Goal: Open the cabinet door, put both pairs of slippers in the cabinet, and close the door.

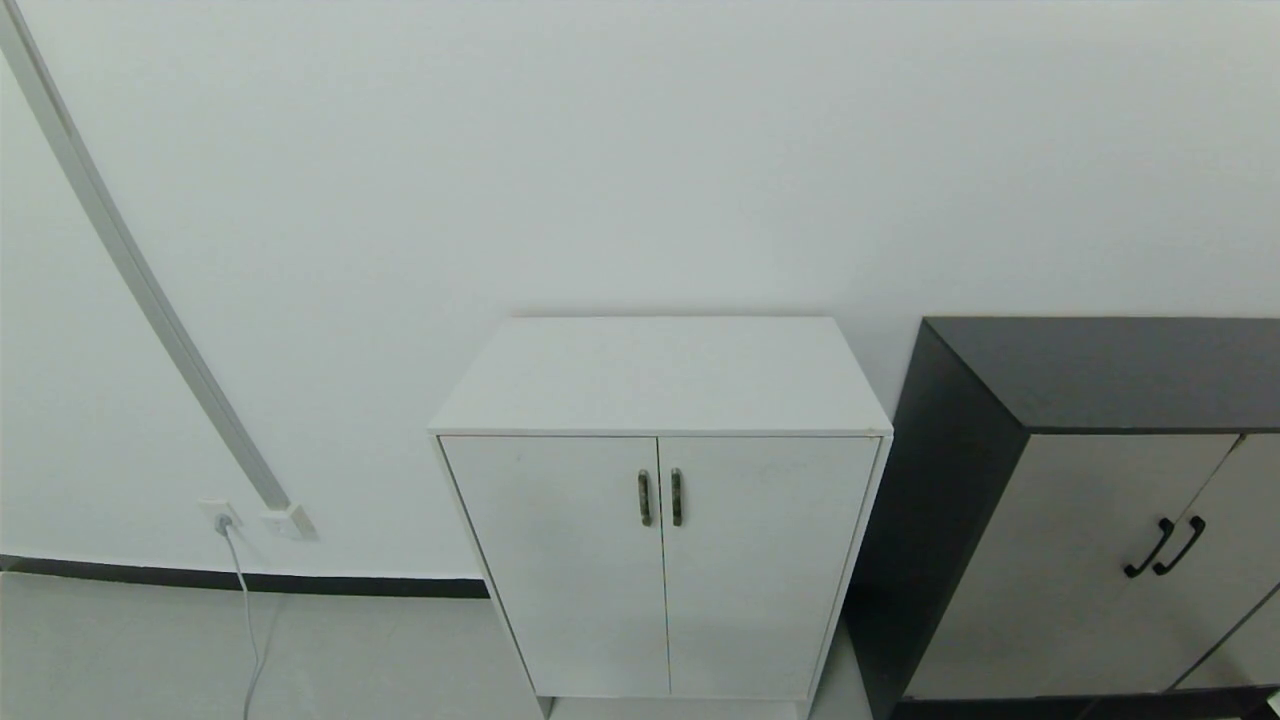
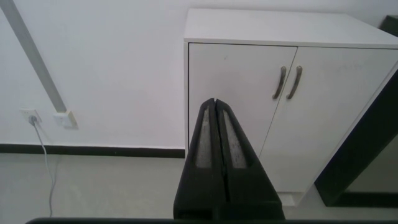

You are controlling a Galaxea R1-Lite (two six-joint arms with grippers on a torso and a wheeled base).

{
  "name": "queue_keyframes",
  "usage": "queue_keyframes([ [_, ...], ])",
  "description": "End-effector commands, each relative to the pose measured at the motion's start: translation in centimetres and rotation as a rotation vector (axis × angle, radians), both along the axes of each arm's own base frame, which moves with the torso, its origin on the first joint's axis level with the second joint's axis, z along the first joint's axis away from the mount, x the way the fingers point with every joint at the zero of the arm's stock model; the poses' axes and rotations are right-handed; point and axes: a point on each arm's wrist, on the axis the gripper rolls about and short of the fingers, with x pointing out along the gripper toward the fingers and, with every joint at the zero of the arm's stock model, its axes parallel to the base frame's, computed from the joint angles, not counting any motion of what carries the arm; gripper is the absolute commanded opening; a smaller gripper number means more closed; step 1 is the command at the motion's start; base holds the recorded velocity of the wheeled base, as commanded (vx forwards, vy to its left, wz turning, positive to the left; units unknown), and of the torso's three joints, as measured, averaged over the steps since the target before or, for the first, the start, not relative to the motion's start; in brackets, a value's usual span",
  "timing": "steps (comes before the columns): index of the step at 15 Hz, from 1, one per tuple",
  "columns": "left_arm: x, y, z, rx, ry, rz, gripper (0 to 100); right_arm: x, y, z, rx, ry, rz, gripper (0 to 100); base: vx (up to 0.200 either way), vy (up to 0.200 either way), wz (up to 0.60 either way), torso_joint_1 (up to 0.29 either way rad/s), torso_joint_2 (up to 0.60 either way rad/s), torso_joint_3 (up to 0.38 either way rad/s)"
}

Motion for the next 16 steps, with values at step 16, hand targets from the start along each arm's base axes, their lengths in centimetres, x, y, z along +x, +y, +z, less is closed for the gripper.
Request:
queue_keyframes([
  [16,0.0,0.0,0.0,0.0,0.002,0.002,0,-2.3,0.0,-0.8,-0.05,-0.275,-0.056,0,0.0,0.0,0.0,0.0,0.0,0.0],
])
